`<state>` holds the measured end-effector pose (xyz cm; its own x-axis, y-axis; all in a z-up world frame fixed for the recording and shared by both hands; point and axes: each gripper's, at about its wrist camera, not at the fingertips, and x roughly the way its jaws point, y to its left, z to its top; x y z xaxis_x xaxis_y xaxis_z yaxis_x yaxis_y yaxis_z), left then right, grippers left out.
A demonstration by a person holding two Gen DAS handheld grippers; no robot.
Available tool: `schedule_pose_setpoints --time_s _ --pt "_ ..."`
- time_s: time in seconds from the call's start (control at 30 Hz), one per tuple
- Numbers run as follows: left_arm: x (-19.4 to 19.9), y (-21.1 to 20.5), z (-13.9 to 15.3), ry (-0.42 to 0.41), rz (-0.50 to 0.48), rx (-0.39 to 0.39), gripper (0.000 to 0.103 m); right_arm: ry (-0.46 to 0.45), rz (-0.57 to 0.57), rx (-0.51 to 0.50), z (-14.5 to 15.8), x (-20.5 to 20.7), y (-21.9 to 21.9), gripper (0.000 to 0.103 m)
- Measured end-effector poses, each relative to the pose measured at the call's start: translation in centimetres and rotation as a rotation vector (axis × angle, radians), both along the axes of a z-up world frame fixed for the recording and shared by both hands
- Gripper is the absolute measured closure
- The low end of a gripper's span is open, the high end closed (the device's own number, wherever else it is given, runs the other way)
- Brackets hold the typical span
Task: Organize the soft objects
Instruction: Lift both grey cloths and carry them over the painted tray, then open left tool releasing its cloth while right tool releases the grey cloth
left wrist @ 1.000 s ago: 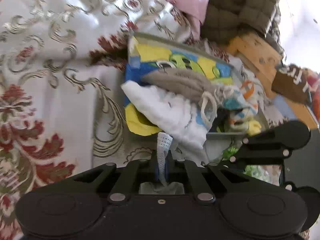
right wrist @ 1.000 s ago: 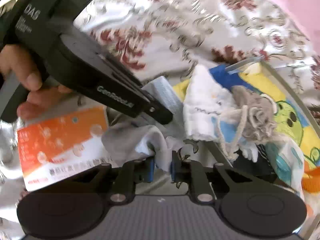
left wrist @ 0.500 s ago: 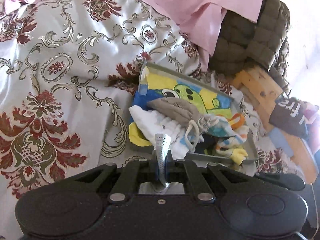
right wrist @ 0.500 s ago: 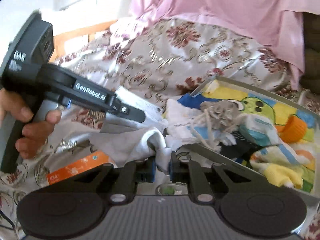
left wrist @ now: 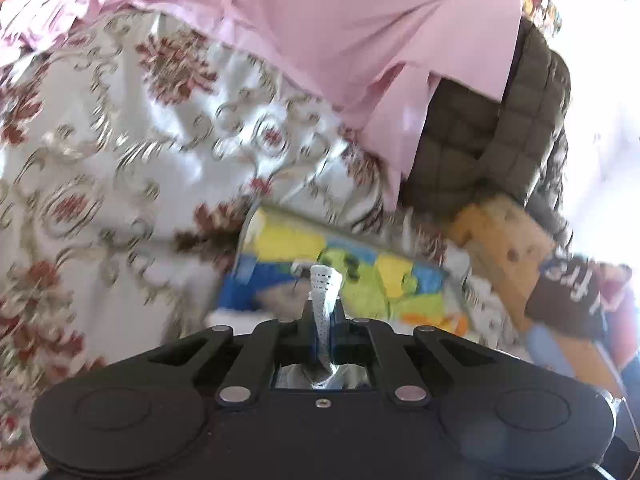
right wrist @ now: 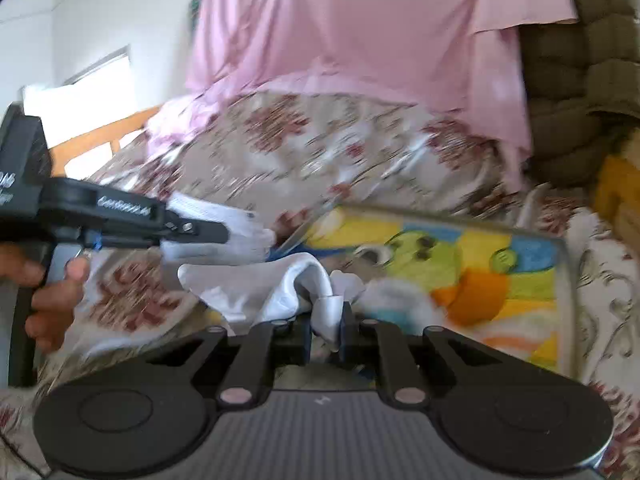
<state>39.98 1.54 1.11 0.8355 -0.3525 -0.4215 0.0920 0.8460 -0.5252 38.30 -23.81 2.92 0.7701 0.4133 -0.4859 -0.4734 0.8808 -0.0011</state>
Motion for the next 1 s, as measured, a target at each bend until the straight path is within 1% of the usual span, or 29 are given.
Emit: schedule_pose_setpoints --time_s 0.13,0.23,0.3,0.4,0.5,0.57,0.63,0.67,0.73,0.8,0.87,0.9,0.93,1.0 --pt "2.3 -1.4 0.6 -0.043 0.029 -0.050 0.098 -0.044 -0.114 -0.040 0.4 2.9 -0.1 0.089" --pt "3.8 -2.6 0.0 -0.038 0.065 -0.137 0.098 -0.055 -0.183 -0.116 0.1 4.8 0.3 0.089" --pt "4.7 -3.6 -0.8 -0.021 0.080 -0.170 0.098 -0.039 -0.203 -0.157 -0.3 6.0 0.3 0.089" --pt "5.8 -4.9 -2.1 0.007 0.078 -0.160 0.097 -0.016 -0.215 -0.208 -1.0 7.2 0.3 0.089" --pt "6.3 -5.6 -3.3 0.044 0.075 -0.142 0.096 0.007 -0.217 -0.225 -1.7 7.7 0.3 0.088" --pt "6.5 -5.8 -3.8 0.068 0.062 -0.117 0.094 0.012 -0.219 -0.229 -2.0 7.6 0.3 0.084" --pt "6.7 -5.8 -4.2 0.093 0.048 -0.101 0.094 0.009 -0.224 -0.240 -2.2 7.6 0.2 0.078" --pt "6.6 -5.6 -4.3 0.092 0.053 -0.097 0.093 0.007 -0.227 -0.250 -2.2 7.6 0.2 0.074" --pt "6.5 -5.3 -4.2 0.096 0.072 -0.094 0.088 0.005 -0.236 -0.267 -2.1 7.7 0.0 0.054" --pt "6.4 -5.0 -4.1 0.100 0.085 -0.096 0.087 0.005 -0.250 -0.277 -1.7 7.9 -0.4 0.047" --pt "6.5 -5.0 -3.8 0.099 0.085 -0.093 0.086 0.009 -0.259 -0.276 -1.3 7.9 -0.8 0.046" --pt "6.4 -5.1 -3.7 0.098 0.083 -0.087 0.084 0.012 -0.261 -0.275 -1.1 7.9 -1.0 0.044" --pt "6.3 -5.2 -3.6 0.097 0.080 -0.080 0.082 0.013 -0.262 -0.275 -0.9 7.8 -1.2 0.042" --pt "6.1 -5.5 -3.5 0.090 0.075 -0.063 0.078 0.012 -0.263 -0.278 -0.7 7.4 -1.5 0.041"
